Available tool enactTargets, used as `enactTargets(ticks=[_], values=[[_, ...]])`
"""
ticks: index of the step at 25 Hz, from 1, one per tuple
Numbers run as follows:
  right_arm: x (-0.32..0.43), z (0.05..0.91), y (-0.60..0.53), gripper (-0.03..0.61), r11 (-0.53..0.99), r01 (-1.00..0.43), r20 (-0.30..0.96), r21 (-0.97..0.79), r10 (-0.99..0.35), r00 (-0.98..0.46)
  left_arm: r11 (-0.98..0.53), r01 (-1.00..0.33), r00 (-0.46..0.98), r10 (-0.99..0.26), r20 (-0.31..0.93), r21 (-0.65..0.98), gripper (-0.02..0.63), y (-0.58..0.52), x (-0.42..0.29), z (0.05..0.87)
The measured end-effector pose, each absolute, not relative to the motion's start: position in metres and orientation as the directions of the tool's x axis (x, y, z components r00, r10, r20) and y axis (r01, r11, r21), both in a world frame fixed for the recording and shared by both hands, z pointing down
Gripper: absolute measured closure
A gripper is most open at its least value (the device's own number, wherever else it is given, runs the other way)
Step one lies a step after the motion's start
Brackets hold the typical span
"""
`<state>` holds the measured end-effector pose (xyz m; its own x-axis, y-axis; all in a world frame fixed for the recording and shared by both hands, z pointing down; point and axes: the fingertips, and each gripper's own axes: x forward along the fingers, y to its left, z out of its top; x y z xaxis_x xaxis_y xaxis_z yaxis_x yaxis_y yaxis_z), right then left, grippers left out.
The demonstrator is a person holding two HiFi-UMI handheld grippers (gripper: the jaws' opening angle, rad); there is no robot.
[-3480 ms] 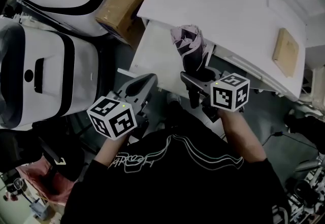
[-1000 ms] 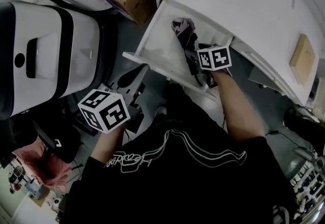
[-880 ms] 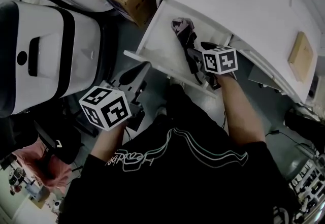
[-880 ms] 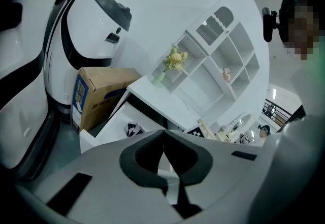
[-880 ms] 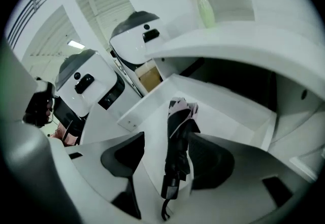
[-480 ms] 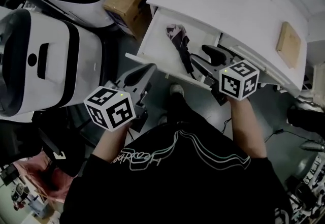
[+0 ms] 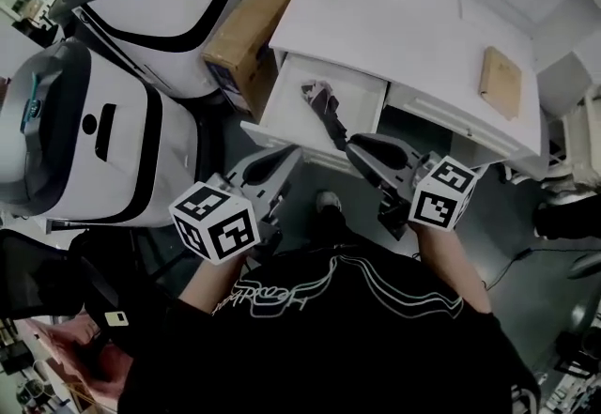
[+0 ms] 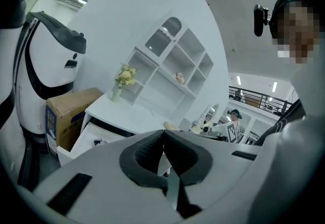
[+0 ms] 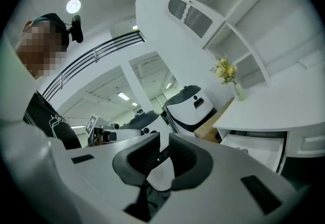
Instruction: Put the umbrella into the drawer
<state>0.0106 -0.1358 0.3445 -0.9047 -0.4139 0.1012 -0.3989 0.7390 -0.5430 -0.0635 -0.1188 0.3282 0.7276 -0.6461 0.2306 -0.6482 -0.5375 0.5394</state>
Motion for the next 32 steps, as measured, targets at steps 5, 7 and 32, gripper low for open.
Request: enactTargets(ticks=[5,7,32], values=[[0.010,0.315,-0.101,0.522,0.774,-0.390,0.070,-0.500,-0.413,-0.908,-0.597,-0.625,0.750,-0.638,0.176,0.503,0.594,-0.091,-0.057,0.299],[0.011,0.306,-0.090,0.523,0.779,-0.390,0.058,-0.492,-0.417,-0.907,-0.607,-0.621,0.751,-0.642,0.156,0.495,0.594,-0.083,-0.057,0.290],[-0.001,0.302,-0.055,0.532,0.799,-0.382,0.076,-0.465,-0.394,-0.916,-0.617,-0.645,0.732,-0.668,0.133,0.451,0.594,-0.051,-0.059,0.273]])
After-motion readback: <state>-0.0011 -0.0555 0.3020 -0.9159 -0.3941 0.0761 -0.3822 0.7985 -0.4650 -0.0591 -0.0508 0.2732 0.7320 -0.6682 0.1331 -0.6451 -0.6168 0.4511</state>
